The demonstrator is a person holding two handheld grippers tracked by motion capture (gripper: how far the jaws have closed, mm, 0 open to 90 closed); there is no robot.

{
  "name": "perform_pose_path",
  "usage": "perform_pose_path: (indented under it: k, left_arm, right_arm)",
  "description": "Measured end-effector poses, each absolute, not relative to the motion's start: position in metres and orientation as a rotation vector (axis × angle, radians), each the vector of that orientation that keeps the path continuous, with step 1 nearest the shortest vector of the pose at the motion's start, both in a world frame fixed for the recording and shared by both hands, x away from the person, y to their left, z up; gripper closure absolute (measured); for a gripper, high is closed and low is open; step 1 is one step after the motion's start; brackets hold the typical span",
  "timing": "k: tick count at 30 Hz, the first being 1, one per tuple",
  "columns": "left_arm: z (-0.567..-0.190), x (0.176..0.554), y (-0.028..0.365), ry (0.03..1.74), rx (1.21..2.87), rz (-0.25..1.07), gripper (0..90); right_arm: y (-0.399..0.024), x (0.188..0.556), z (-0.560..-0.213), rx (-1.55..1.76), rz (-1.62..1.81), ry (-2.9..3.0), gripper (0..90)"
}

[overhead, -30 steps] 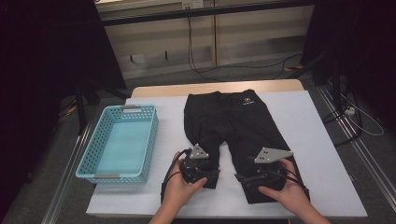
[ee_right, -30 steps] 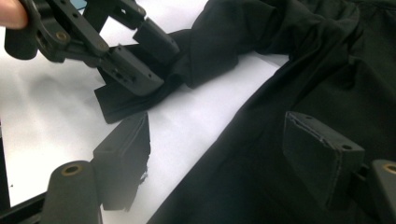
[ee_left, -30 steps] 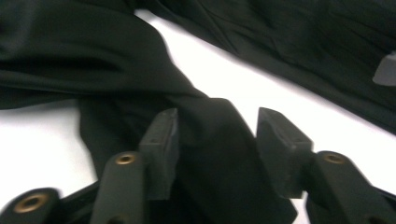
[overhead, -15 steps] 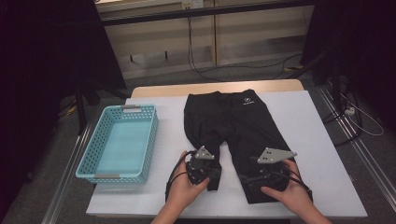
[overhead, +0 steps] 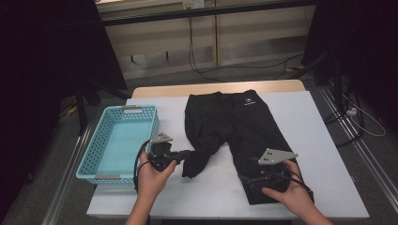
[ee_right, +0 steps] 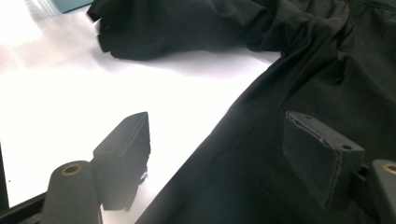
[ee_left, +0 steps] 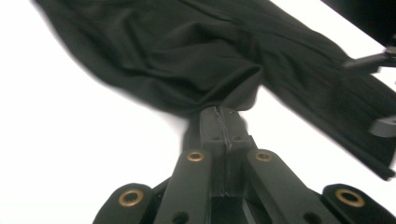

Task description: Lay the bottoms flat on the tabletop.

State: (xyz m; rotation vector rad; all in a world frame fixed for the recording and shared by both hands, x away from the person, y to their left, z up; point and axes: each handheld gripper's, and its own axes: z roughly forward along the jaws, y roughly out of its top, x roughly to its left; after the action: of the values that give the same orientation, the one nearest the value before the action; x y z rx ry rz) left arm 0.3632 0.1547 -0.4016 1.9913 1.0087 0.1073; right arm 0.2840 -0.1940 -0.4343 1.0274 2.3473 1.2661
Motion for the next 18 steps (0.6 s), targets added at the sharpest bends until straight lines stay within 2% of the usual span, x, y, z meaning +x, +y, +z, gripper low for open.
perform_pose_path:
  k: [8, 18]
  left_arm:
    - [-0.409, 0.368, 0.164, 1.086, 2.009, 0.181, 90.0]
    - [-0.42, 0.374, 0.162, 1.099, 2.029, 0.202, 90.0]
  right_arm:
    - [-0.189, 0.285, -0.434, 1.011, 1.267, 2.355, 23.7]
    - [-0.174, 0.288, -0.433, 0.959, 1.267, 2.388, 25.9]
